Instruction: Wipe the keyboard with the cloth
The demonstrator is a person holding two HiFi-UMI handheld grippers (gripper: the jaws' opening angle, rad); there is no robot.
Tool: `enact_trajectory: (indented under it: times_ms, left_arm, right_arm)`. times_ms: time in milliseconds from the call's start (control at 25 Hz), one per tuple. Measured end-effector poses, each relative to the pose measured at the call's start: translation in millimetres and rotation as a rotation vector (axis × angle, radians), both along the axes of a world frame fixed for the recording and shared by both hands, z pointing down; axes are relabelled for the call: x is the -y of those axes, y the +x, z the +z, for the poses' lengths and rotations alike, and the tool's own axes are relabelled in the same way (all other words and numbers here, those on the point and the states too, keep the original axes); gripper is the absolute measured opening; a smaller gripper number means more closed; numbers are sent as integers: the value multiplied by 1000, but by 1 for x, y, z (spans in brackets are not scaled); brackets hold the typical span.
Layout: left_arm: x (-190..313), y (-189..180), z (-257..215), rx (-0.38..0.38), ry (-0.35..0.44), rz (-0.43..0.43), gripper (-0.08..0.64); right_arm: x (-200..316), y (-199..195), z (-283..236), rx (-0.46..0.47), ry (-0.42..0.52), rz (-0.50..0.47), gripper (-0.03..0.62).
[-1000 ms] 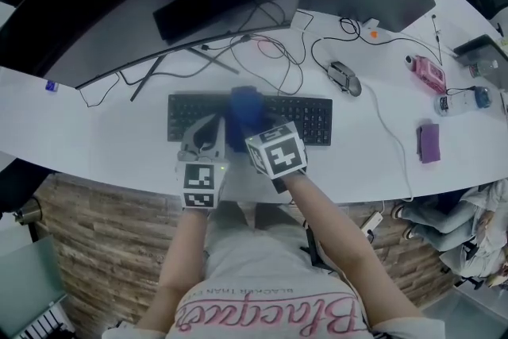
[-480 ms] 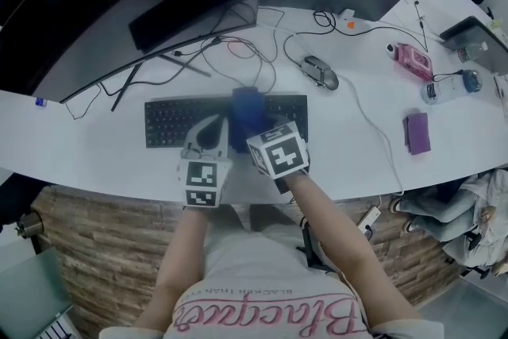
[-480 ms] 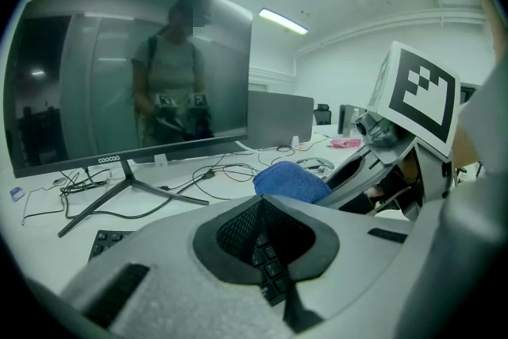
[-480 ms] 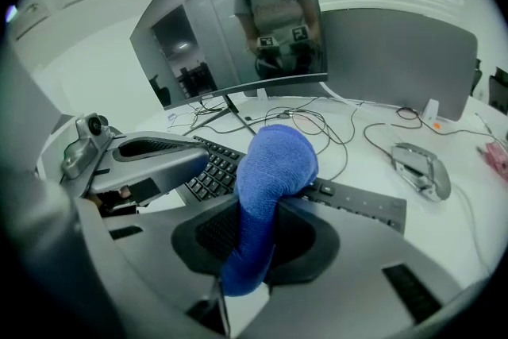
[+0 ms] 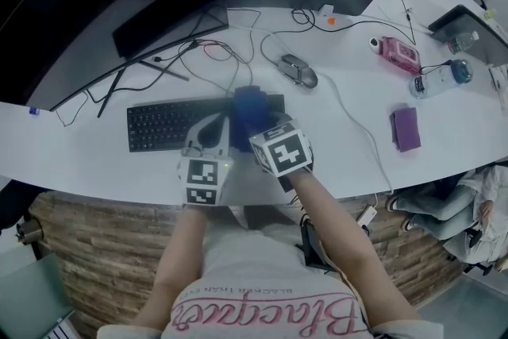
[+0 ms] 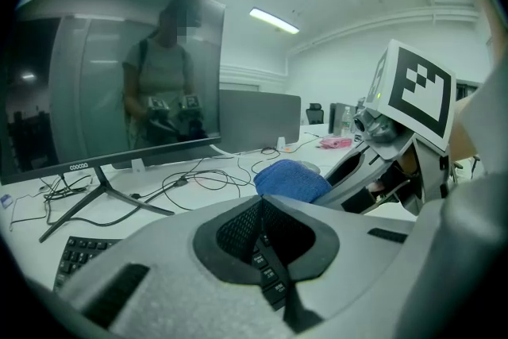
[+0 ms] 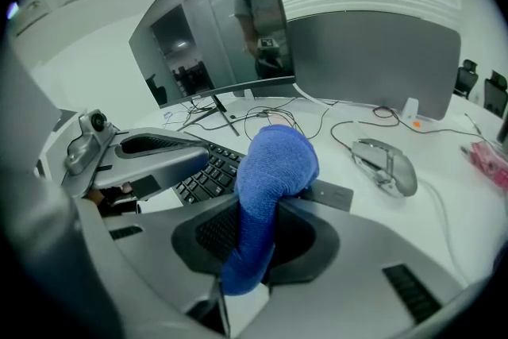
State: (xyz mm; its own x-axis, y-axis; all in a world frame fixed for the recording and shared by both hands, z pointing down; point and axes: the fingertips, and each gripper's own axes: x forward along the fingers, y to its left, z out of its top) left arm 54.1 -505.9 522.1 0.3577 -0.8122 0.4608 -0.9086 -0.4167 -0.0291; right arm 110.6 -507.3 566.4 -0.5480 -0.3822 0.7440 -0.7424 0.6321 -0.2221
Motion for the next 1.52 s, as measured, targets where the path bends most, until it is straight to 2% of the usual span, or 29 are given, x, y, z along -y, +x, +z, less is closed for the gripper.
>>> enact_trajectory:
  times_ms: [120,520,1160,1520]
  left_arm:
    - [1,13,1,20,4,16,5]
    - [5,45,4,20,-2,35,5]
    - [8,69,-8,4,26,62,5]
    - [0,57,-25,-11,62,78,5]
  right_arm:
    - [1,11,0,8,-2,-7,87]
    - [5,50,-1,-20,18,-18,87]
    - [10,107,-6,-142,96,29,87]
    - [2,136,-26,-177,140,159,87]
